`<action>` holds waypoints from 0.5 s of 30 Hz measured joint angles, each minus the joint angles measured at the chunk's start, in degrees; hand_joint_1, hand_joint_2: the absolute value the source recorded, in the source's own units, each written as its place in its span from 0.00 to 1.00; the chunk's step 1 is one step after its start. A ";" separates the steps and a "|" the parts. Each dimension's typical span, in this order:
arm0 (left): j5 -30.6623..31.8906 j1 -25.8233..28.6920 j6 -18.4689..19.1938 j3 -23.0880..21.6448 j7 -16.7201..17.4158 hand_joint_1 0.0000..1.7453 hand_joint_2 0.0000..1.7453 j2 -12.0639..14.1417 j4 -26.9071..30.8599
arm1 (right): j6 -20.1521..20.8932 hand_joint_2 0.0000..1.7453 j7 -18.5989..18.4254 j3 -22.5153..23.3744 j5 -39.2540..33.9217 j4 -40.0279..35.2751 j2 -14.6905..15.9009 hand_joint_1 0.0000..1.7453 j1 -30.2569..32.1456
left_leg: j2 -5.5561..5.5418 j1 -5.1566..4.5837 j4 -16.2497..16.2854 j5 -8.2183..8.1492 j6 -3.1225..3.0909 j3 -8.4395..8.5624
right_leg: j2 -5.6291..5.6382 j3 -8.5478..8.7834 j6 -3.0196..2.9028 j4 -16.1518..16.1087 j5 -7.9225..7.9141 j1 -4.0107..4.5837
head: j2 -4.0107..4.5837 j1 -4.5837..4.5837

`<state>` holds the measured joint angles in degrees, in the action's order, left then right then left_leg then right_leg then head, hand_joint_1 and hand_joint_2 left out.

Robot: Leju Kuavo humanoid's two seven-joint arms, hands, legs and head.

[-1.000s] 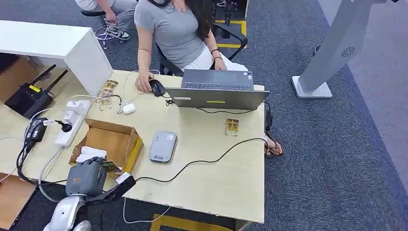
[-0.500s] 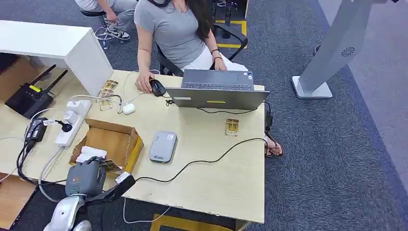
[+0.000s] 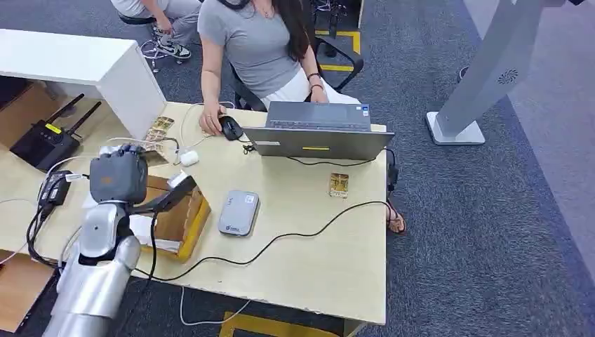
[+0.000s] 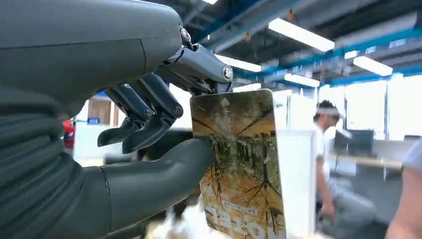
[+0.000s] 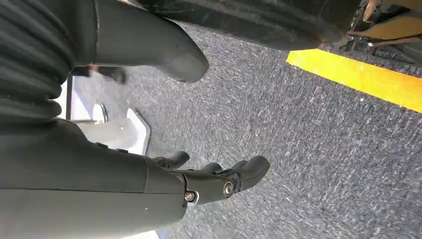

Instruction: Pass the card to the sensor for recognition and then transmit it.

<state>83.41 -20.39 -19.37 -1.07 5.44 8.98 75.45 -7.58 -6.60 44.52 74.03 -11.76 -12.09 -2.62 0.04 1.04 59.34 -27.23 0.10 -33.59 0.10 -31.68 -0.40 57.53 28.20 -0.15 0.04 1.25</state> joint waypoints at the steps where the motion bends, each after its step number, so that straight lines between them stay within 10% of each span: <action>1: 0.55 -2.43 -0.09 -0.37 0.40 1.00 1.00 0.00 -1.12 | 0.09 1.00 0.00 -0.15 0.27 0.00 0.00 0.00 -0.02 | 0.00 0.00 0.00 0.00 0.00 0.00 | 0.01 0.00 0.03 0.00 -0.02 0.00 | 0.00 0.00; 15: 6.05 -27.51 0.11 -4.02 4.13 1.00 1.00 0.28 -22.44 | 1.01 1.00 -0.55 -1.81 2.19 0.00 0.22 0.00 -0.22 | 0.12 0.00 0.02 0.02 -0.02 -0.06 | 0.16 -0.08 0.02 0.01 -0.09 0.00 | 0.00 -0.02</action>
<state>89.46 -47.90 -19.26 -5.09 9.57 9.27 53.01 -6.58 -7.15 42.71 76.22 -11.76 -11.87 -2.84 0.16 1.04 59.36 -27.21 0.08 -33.65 0.26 -31.76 -0.38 57.54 28.11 -0.15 0.04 1.22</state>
